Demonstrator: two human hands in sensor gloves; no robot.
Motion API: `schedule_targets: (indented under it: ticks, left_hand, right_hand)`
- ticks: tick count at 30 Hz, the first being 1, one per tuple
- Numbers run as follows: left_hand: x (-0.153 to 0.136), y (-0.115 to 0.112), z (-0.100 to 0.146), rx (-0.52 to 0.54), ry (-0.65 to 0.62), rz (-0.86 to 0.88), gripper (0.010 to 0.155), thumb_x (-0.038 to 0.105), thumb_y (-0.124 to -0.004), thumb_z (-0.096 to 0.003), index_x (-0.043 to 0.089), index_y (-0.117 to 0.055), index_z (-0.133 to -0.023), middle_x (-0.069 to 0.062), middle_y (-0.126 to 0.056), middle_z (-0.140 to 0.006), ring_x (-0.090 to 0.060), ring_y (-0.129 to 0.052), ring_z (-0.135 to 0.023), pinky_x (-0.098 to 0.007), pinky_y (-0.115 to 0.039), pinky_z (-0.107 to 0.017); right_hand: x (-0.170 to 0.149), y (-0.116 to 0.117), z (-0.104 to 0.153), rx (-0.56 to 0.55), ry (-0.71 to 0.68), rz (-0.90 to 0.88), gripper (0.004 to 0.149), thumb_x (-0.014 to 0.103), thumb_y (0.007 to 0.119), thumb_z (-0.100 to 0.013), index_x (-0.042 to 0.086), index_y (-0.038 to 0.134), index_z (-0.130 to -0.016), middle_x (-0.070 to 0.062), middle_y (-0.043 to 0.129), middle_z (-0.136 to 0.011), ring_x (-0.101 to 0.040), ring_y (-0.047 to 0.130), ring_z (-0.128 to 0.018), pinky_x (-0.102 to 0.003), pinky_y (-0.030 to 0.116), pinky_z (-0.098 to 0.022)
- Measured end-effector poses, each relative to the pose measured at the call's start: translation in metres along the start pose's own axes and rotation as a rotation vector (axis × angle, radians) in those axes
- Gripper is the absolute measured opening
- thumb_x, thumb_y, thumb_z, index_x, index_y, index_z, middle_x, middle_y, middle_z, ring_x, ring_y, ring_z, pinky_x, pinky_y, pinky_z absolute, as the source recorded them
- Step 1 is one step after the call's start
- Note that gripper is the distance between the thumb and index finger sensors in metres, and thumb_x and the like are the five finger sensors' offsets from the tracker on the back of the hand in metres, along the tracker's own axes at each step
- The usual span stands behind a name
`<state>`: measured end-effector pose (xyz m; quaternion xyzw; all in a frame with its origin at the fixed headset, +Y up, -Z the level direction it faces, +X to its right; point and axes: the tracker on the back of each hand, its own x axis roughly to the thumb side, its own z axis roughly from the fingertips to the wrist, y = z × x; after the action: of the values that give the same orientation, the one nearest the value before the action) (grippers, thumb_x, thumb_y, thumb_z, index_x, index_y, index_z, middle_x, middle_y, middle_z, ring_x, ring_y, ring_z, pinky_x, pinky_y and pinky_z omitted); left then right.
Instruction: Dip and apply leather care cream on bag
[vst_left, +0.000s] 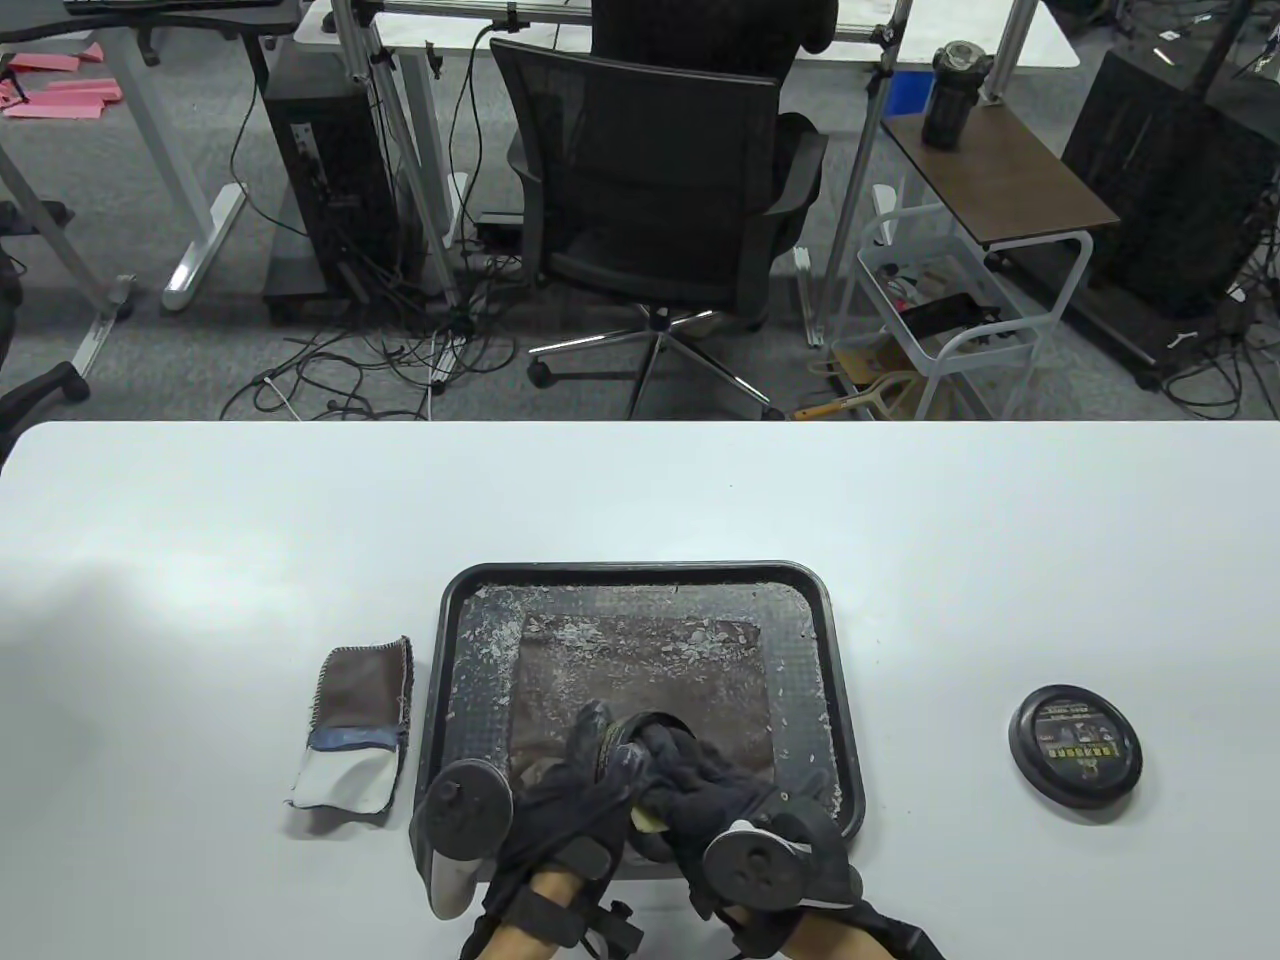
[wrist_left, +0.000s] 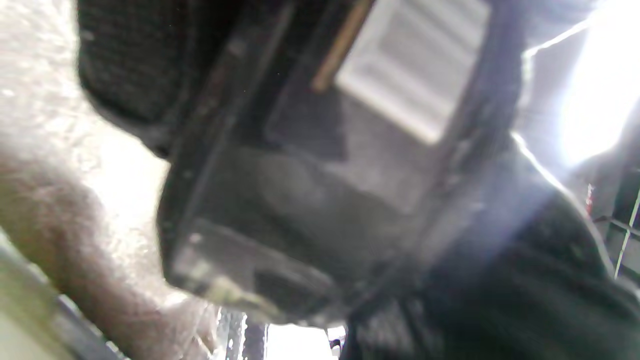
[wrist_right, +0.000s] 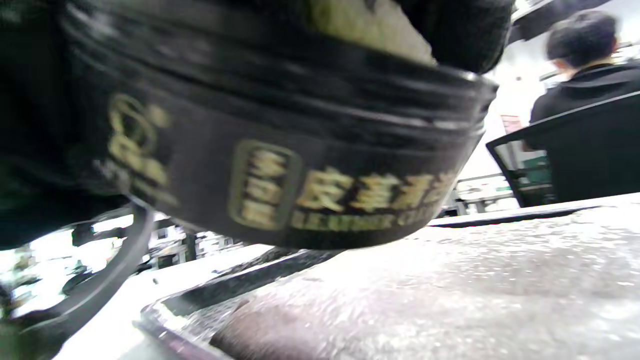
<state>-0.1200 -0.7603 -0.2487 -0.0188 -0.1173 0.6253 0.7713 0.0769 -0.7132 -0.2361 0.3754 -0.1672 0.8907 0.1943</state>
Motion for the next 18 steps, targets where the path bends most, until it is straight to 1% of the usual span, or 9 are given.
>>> schedule_targets:
  ticks: [2, 4, 7, 9, 10, 11, 12, 13, 18]
  left_hand:
    - [-0.008, 0.003, -0.002, -0.033, 0.031, 0.091, 0.083, 0.059, -0.071, -0.0575, -0.005, -0.051, -0.106, -0.035, -0.077, -0.075, -0.049, -0.102, -0.041, -0.042, -0.093, -0.022]
    - [-0.013, 0.006, -0.003, -0.058, 0.054, 0.134, 0.082, 0.059, -0.071, -0.0577, -0.005, -0.051, -0.105, -0.035, -0.078, -0.075, -0.049, -0.102, -0.041, -0.042, -0.093, -0.022]
    - [-0.016, 0.005, -0.004, -0.059, 0.054, 0.157, 0.083, 0.059, -0.071, -0.0582, -0.004, -0.049, -0.107, -0.035, -0.077, -0.076, -0.049, -0.101, -0.043, -0.042, -0.092, -0.024]
    - [-0.010, 0.001, -0.003, -0.042, 0.041, 0.124, 0.083, 0.059, -0.071, -0.0583, -0.003, -0.047, -0.108, -0.035, -0.075, -0.078, -0.051, -0.099, -0.045, -0.043, -0.092, -0.026]
    - [-0.007, -0.001, -0.002, -0.035, 0.031, 0.089, 0.083, 0.059, -0.070, -0.0583, -0.002, -0.046, -0.109, -0.035, -0.074, -0.079, -0.051, -0.099, -0.047, -0.043, -0.092, -0.027]
    - [-0.002, -0.005, -0.001, -0.022, 0.005, 0.032, 0.083, 0.059, -0.070, -0.0586, -0.002, -0.044, -0.109, -0.034, -0.073, -0.081, -0.051, -0.099, -0.049, -0.043, -0.092, -0.029]
    - [0.001, -0.007, 0.000, -0.013, -0.005, 0.014, 0.083, 0.058, -0.070, -0.0585, -0.001, -0.043, -0.109, -0.035, -0.072, -0.082, -0.052, -0.098, -0.051, -0.044, -0.092, -0.030]
    - [0.005, -0.010, 0.001, -0.001, -0.009, -0.014, 0.083, 0.058, -0.071, -0.0581, -0.001, -0.042, -0.109, -0.035, -0.071, -0.082, -0.053, -0.097, -0.052, -0.045, -0.092, -0.031]
    - [0.012, -0.019, -0.001, -0.041, -0.051, -0.107, 0.084, 0.055, -0.073, -0.0575, -0.002, -0.040, -0.109, -0.037, -0.068, -0.084, -0.056, -0.095, -0.056, -0.048, -0.091, -0.033]
  right_hand:
    - [0.003, 0.001, 0.000, 0.020, -0.049, 0.000, 0.052, 0.023, 0.089, -0.038, 0.020, 0.081, -0.089, -0.013, 0.085, -0.092, -0.037, 0.087, -0.079, -0.048, 0.077, -0.054]
    - [0.004, 0.002, -0.001, 0.043, -0.080, -0.007, 0.052, 0.023, 0.089, -0.038, 0.021, 0.081, -0.089, -0.012, 0.085, -0.093, -0.037, 0.086, -0.080, -0.048, 0.076, -0.055]
    - [0.007, 0.002, -0.003, 0.049, -0.070, 0.029, 0.052, 0.022, 0.088, -0.038, 0.019, 0.080, -0.090, -0.014, 0.084, -0.093, -0.038, 0.086, -0.080, -0.049, 0.076, -0.055]
    - [0.012, 0.000, -0.005, 0.055, -0.017, 0.100, 0.051, 0.021, 0.088, -0.039, 0.019, 0.078, -0.089, -0.015, 0.085, -0.092, -0.038, 0.088, -0.079, -0.050, 0.078, -0.053]
    - [0.012, -0.001, -0.006, 0.056, 0.009, 0.118, 0.050, 0.021, 0.087, -0.039, 0.018, 0.078, -0.088, -0.014, 0.085, -0.092, -0.039, 0.089, -0.078, -0.049, 0.079, -0.053]
    - [0.012, -0.001, -0.006, 0.036, 0.064, 0.125, 0.050, 0.021, 0.087, -0.039, 0.016, 0.077, -0.088, -0.016, 0.086, -0.090, -0.040, 0.091, -0.076, -0.050, 0.080, -0.051]
    - [0.011, -0.002, -0.006, 0.029, 0.081, 0.123, 0.050, 0.021, 0.087, -0.039, 0.015, 0.077, -0.087, -0.017, 0.086, -0.090, -0.040, 0.092, -0.075, -0.051, 0.081, -0.049]
    - [0.008, -0.002, -0.006, 0.025, 0.131, 0.104, 0.049, 0.020, 0.087, -0.039, 0.012, 0.077, -0.087, -0.019, 0.087, -0.088, -0.042, 0.093, -0.073, -0.051, 0.082, -0.048]
    - [-0.005, -0.004, -0.003, 0.041, 0.282, 0.027, 0.049, 0.021, 0.087, -0.040, 0.009, 0.077, -0.086, -0.021, 0.088, -0.086, -0.041, 0.095, -0.070, -0.051, 0.084, -0.045]
